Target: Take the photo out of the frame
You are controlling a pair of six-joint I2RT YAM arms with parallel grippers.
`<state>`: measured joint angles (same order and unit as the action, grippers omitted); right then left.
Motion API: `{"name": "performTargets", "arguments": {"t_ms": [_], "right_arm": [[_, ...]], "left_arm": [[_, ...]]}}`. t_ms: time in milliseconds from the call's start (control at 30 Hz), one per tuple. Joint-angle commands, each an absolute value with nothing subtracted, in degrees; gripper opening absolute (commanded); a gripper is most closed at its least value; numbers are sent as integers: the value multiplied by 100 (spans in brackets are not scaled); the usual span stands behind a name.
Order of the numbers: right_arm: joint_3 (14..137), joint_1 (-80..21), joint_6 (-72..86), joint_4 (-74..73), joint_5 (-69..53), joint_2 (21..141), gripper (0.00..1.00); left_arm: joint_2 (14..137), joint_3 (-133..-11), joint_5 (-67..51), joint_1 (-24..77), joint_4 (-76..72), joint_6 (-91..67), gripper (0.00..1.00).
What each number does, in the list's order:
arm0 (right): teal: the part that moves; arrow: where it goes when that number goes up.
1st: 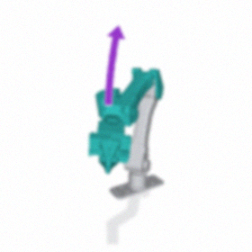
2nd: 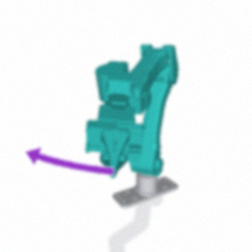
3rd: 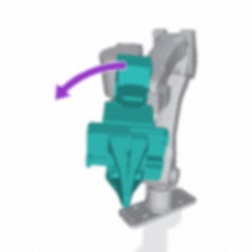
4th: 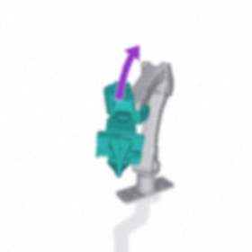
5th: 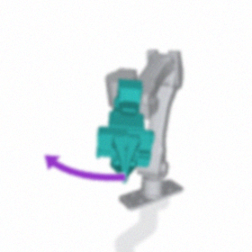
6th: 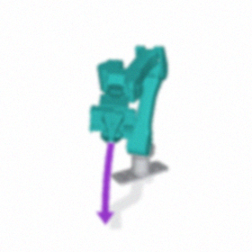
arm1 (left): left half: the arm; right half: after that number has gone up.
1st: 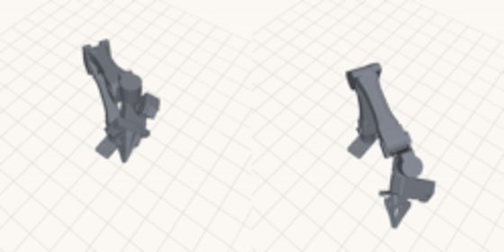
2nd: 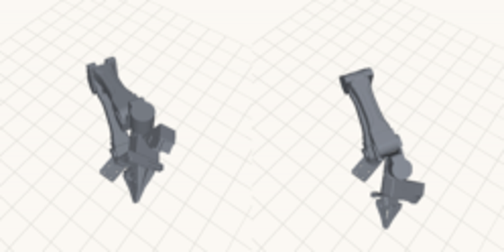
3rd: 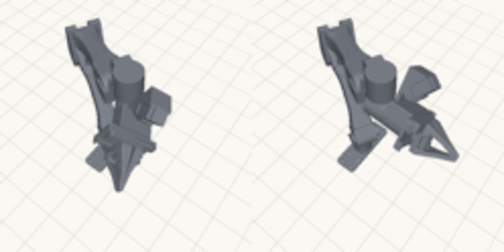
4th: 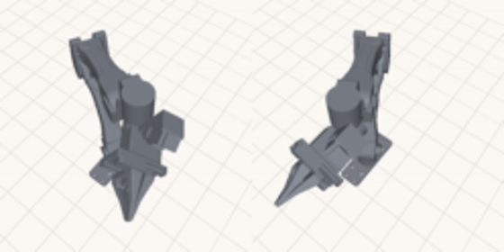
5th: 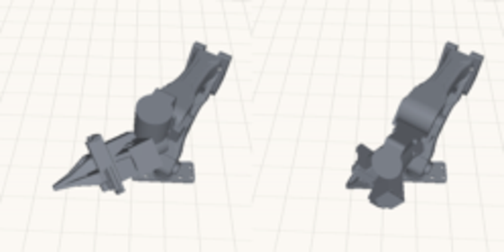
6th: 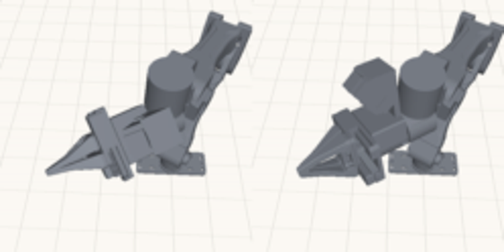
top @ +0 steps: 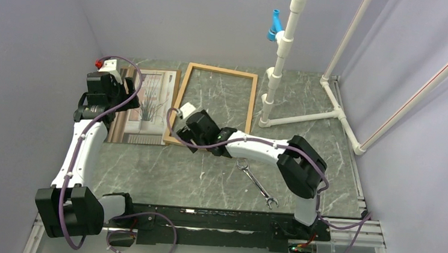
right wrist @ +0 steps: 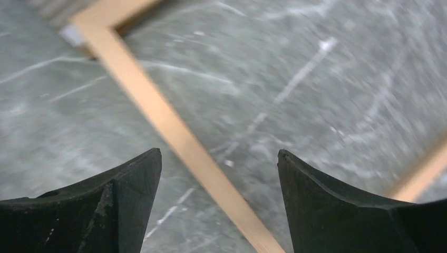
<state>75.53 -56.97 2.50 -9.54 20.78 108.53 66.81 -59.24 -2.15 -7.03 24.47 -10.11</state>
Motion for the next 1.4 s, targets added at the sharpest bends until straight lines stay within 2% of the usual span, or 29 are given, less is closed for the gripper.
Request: {"name": "performTargets", "arguments": {"t_ms": [0,200,367,533,633,700,867,1100,1367], "right_arm": [[7629,-5832,-848,-167,961,11013,81],[8134,-5822,-1528,-418,46,11591,74],[8375,-5853,-1763,-539,-102,12023,68],[8406,-5891,-2009,-771,-50,12207,49],[8222,-5903,-2190,-783,-16,12179,33],[7977,-5896,-2429,-746,-9,12049,28],[7527,-5859,-3115,-763,-44,11822,23],[7539,-5618,-3535,-1305,-237,11632,14],[7064,-5598,-3724,-1234,286,11370,18]], "left_arm": [[6641,-6012,-324,-677,2278,-906,78],[6654,-6040,-367,-670,2281,-918,78],[6651,-6046,-345,-674,2287,-916,78],[6653,-6041,-359,-676,2280,-924,78],[6660,-6045,-378,-676,2285,-925,78],[6662,-6041,-368,-676,2285,-931,78],[6662,-6033,-358,-672,2283,-919,78],[6661,-6020,-350,-674,2273,-916,78],[6705,-6018,-348,-670,2283,-912,78]]}}
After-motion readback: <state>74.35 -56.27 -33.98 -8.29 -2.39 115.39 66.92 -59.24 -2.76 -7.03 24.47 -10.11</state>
